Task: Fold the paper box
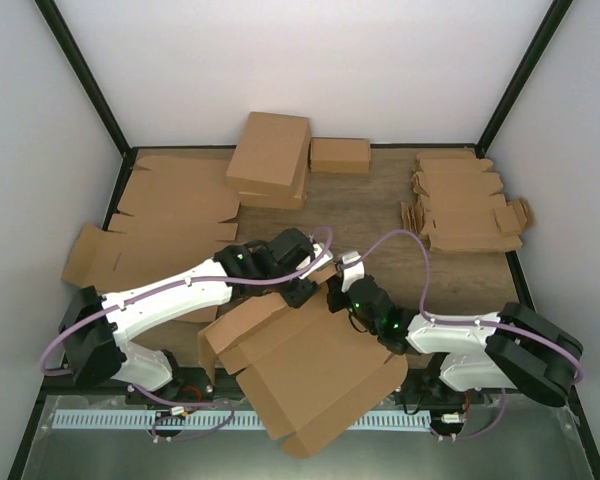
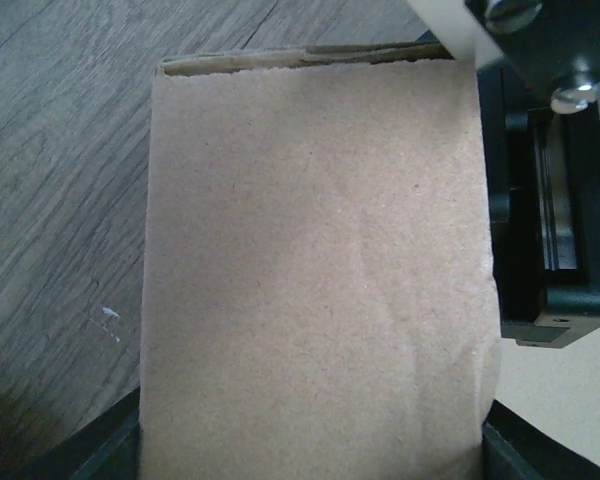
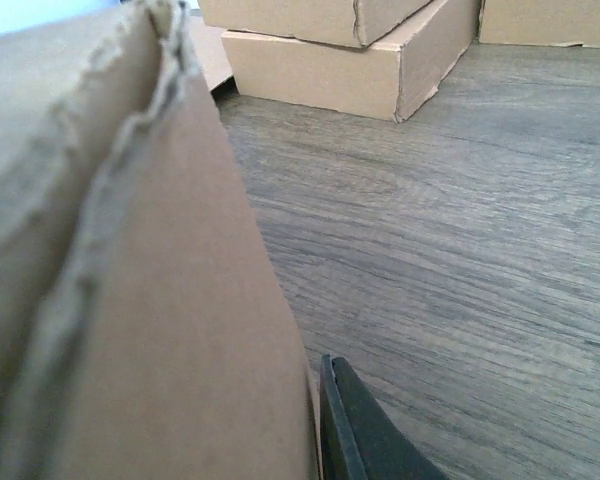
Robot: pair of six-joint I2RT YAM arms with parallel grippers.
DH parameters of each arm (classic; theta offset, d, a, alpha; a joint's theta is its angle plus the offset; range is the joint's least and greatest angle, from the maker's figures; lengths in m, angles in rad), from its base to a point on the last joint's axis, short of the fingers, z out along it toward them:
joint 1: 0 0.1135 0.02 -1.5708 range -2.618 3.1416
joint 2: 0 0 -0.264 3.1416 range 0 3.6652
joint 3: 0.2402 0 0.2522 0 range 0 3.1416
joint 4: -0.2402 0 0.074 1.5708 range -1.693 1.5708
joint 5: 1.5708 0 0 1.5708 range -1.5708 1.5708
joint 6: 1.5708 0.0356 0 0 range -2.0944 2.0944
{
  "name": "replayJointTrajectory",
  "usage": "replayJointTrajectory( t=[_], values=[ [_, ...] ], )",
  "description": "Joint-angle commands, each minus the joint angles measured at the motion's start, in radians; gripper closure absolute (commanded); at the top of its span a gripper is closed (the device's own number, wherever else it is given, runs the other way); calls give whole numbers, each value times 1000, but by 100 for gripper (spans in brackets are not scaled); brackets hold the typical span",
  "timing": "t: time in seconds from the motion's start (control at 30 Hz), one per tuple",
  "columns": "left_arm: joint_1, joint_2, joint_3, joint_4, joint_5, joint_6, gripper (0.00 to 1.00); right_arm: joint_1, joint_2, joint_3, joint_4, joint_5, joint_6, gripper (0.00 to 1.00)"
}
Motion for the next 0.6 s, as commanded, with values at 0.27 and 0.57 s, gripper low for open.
replayJointTrajectory(
  t=[0.27,0.57],
  values=[
    [-11,-2,-6,-25,10,-10,38,-9,52,-52,22,64,95,60],
    [-11,0,-6,-25,19,0,38,-10,82,-96,122,18,89,61]
  ],
)
